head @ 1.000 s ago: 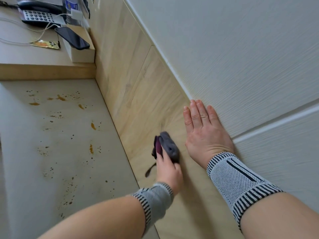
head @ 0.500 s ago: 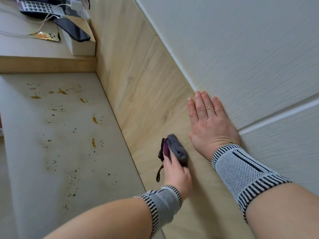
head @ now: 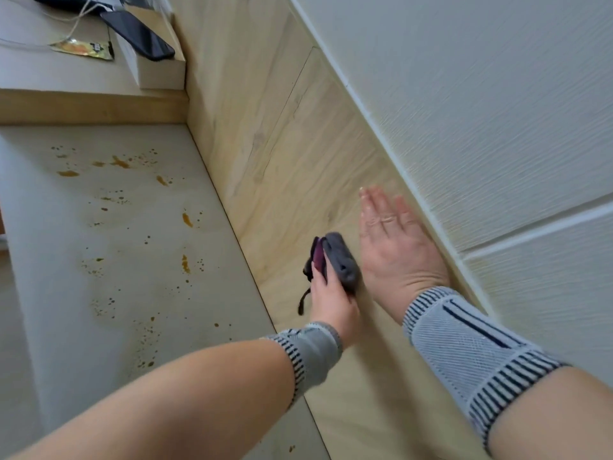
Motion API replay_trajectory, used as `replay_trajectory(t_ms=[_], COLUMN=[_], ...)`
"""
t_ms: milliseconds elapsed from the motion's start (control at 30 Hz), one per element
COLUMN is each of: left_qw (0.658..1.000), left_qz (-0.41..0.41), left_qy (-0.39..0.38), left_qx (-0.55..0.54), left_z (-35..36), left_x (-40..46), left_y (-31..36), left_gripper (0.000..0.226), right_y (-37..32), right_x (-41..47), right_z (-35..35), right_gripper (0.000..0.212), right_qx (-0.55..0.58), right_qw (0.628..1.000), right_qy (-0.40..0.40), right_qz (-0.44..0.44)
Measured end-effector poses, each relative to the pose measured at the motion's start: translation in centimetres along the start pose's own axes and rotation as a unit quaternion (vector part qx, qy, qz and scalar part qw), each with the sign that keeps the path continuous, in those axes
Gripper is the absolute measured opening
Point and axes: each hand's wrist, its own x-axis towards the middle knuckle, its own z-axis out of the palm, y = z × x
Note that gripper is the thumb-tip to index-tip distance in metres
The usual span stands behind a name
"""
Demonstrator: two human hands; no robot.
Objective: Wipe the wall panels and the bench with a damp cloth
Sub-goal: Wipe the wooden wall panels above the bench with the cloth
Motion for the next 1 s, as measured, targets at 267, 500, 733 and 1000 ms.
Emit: replay_trajectory(t_ms=[267, 500, 733, 1000], left_qw=[0.998, 0.998, 0.996, 0.996], left_qz=[-0.005, 0.011, 0.013, -0.029], left_qy=[0.051, 0.024, 0.065, 0.042], left_qx=[-0.022, -0.052, -0.063, -0.079], left_z=[-3.4, -0.6, -2.8, -1.8], left_x=[4.7, 3.7, 7.1, 7.8], left_y=[-1.0, -4.5, -5.6, -8.8], left_gripper=[0.097, 0.102, 0.094, 0.091], right_y=[-2.0, -4.8, -6.8, -8.7], right_x=[-0.4, 1.5, 2.1, 2.7], right_z=[2.4, 4.1, 6.3, 8.1], right_gripper=[0.056, 0.059, 0.059, 0.057], right_qx=[0.129, 0.154, 0.158, 0.162], right_qw=[0.990, 0.985, 0.984, 0.983], right_qy=[-0.040, -0.063, -0.081, -0.086], right_qz=[0.045, 0.040, 0.018, -0.016])
